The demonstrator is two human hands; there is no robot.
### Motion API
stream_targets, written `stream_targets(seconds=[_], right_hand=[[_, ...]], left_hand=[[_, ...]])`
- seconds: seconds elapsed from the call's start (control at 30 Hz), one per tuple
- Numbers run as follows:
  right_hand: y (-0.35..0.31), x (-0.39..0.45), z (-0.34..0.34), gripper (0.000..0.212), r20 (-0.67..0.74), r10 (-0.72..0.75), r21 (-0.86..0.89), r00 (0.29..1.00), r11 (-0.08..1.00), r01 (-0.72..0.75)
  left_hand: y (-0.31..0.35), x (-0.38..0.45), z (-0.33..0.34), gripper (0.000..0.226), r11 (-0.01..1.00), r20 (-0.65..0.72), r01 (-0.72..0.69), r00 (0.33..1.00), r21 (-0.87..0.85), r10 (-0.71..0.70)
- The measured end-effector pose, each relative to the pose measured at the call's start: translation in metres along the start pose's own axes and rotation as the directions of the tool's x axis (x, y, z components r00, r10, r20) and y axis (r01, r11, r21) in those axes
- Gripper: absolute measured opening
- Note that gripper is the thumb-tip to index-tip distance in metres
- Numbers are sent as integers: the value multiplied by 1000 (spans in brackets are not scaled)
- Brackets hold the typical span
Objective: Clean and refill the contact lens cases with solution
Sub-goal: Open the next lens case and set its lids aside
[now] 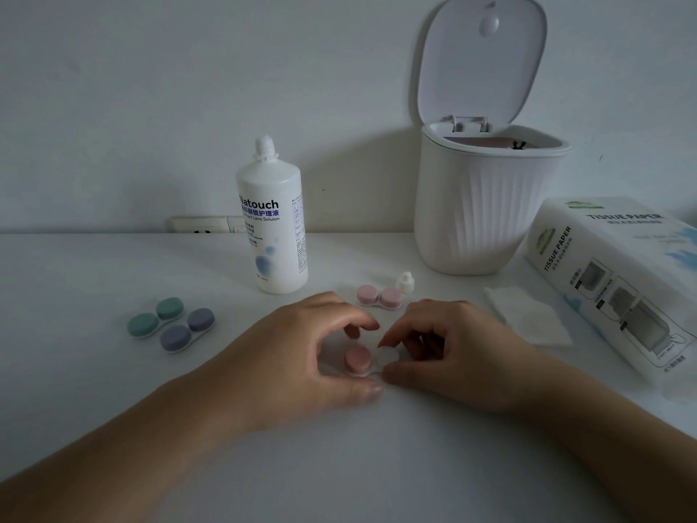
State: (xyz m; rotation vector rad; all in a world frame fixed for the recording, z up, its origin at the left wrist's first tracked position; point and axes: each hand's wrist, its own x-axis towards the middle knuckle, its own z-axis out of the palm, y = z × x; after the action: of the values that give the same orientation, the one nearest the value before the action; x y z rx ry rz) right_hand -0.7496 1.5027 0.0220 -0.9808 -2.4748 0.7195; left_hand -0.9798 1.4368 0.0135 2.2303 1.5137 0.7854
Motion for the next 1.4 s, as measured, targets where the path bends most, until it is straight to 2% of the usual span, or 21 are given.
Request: stream_targets(seconds=[0.3, 0.5, 0.63, 0.73, 0.87, 1.07, 1.13, 1.27, 1.4], right_hand=[[0, 0, 1, 20, -11, -4, 9, 1000, 1000, 4], [0, 0, 1, 21, -15, -10, 1, 1000, 1000, 10], [0, 1, 1, 19, -4, -19, -5, 1000, 1000, 19], [0, 1, 1, 19, -3, -12, -7, 1000, 1000, 12], [-1, 0, 1, 19, 2, -6, -13, 1000, 1000, 6], [0, -1, 0, 21, 0, 3, -15, 1000, 1000, -3], [-1, -1, 1, 21, 3, -2, -21, 1000, 1000, 2], [0, -1, 1, 20, -10, -21, -26, 1000, 999, 21], [1, -1, 1, 20, -17, -35, -23, 999, 999, 34]], left_hand=[[1, -1, 3, 37, 999, -71, -51, 996, -17, 50], [2, 4, 3, 24, 991, -152, -97, 985, -96, 82], [-2, 8, -3, 10, 990, -260, -38, 966, -139, 0], [-9, 8, -4, 18, 983, -290, 84, 948, -163, -130], [-18, 9, -6, 17, 971, -262, 193, 938, -143, -225], [-18, 10, -7, 21, 970, -202, 235, 949, -59, -242], [-14, 9, -9, 23, 981, -189, 192, 963, -29, -194], [-6, 5, -12, 25, 1000, -130, 15, 991, -4, -15], [-3, -2, -12, 37, 999, -8, -5, 1000, 46, 5]])
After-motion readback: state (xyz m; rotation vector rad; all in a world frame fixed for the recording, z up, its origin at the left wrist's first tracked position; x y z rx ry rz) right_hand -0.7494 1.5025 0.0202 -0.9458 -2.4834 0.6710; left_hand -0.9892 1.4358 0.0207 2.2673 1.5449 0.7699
